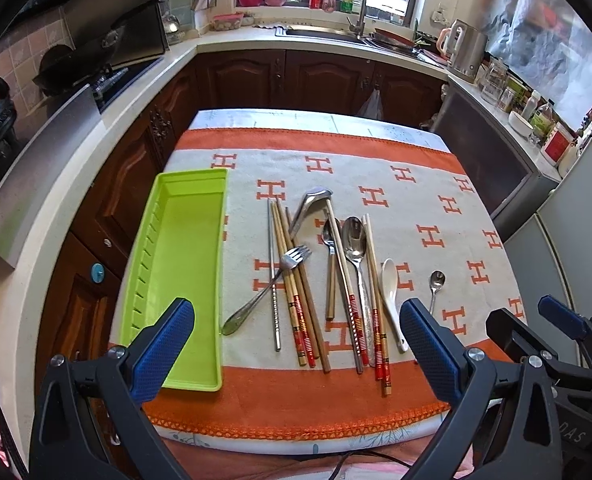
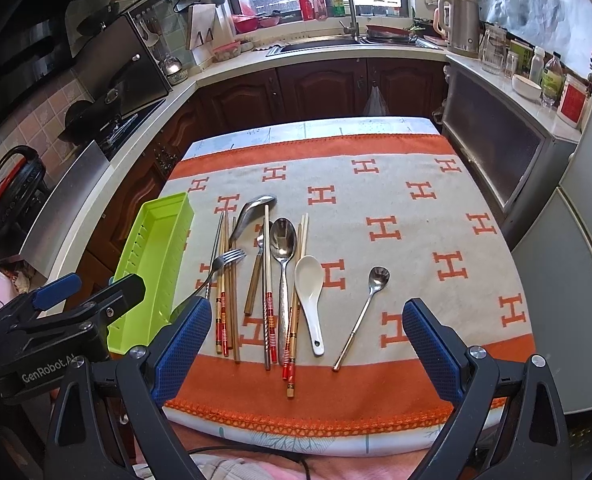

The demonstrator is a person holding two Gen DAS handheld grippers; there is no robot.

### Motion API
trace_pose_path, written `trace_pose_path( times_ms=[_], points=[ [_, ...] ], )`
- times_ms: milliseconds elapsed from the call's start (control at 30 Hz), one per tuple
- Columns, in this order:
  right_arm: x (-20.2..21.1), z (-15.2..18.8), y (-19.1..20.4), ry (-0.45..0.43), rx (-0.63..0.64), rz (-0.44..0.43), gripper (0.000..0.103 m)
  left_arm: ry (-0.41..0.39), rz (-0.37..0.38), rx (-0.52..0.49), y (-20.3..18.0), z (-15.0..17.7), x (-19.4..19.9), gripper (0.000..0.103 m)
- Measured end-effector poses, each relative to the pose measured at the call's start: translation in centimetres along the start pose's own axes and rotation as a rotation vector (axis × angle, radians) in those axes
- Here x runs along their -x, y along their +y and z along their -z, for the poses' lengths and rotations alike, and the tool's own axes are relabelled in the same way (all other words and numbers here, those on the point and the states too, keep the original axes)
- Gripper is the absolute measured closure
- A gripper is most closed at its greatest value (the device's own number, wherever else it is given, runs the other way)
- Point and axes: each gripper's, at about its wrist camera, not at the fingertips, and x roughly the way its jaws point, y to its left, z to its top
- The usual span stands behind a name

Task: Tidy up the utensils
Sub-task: 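Grasp the steel teaspoon with the right tool while the left grasps the white spoon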

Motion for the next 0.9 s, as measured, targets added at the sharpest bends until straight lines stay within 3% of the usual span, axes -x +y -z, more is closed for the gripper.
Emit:
trace_pose_path(
  times_ms=[133,367,533,733,900],
  points=[
    [-1.2,-0.8,-2.5,0.009,-0.060,-0.002,0.005,-0.002,0.094,0.057,1.5,-1.4,-1.3,0.002],
    [-4.5,-1.7,-6.3,0.037,-0.120,0.062,0.015,0.039,0.047,0.017,1.8,-4.0,-4.3,0.002],
    [-8.6,-1.7,-10.2,0.106,-0.179,0.037,0.023,0.064,0.033,-0.060,-0.2,-4.5,-7.2,0.002],
    [-13.1,-0.3,-12.1,0.159,-0.177,0.009,0.029,0.105,0.124,-0.149,-3.8,-3.2,-11.4,0.004],
    [-16.6,0.6,-11.9,0.175,-0.151,0.008,0.037,0.132,0.160,-0.224,-6.5,-2.1,-14.8,0.018]
  ],
)
